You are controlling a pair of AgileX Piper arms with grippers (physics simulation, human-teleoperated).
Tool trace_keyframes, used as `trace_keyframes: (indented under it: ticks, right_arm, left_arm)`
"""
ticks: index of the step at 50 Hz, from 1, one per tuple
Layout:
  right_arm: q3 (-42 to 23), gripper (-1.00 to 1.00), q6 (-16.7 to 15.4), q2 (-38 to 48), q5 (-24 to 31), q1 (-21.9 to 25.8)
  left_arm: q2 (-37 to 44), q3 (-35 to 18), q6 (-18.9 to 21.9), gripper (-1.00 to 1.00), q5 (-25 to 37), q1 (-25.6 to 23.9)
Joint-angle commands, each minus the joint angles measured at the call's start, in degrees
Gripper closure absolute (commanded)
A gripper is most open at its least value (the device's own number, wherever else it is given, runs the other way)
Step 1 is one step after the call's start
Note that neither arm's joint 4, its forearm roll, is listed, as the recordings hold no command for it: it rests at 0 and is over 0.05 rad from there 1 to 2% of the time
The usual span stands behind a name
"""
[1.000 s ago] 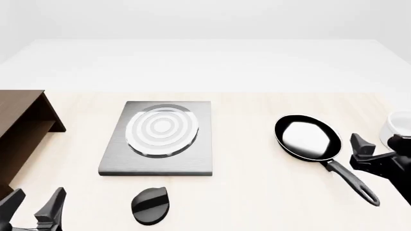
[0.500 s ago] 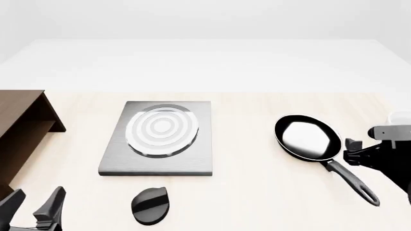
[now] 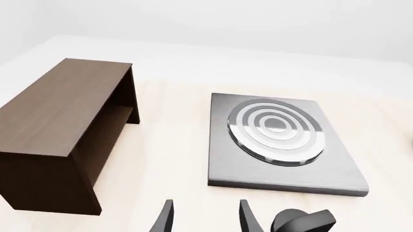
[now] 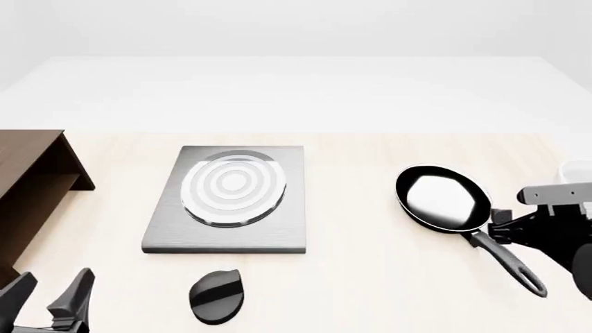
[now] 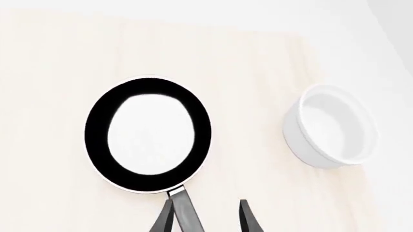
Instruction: Turn on the stove and put the frying pan on it.
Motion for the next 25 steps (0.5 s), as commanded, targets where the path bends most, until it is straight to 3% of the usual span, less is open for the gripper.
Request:
trace_keyframes:
  ticks: [1,25]
  right_arm:
    - [0.42,-1.00,0.19,4.30,-2.64,1.03]
    - [2.31,-1.00,-0.29,14.51,-11.05,1.29]
  left_arm:
    - [0.57,0.05,0.07,-1.00,-0.44,-0.07]
    - [-1.23,0.05,-0.12,-1.00,1.12,0.05]
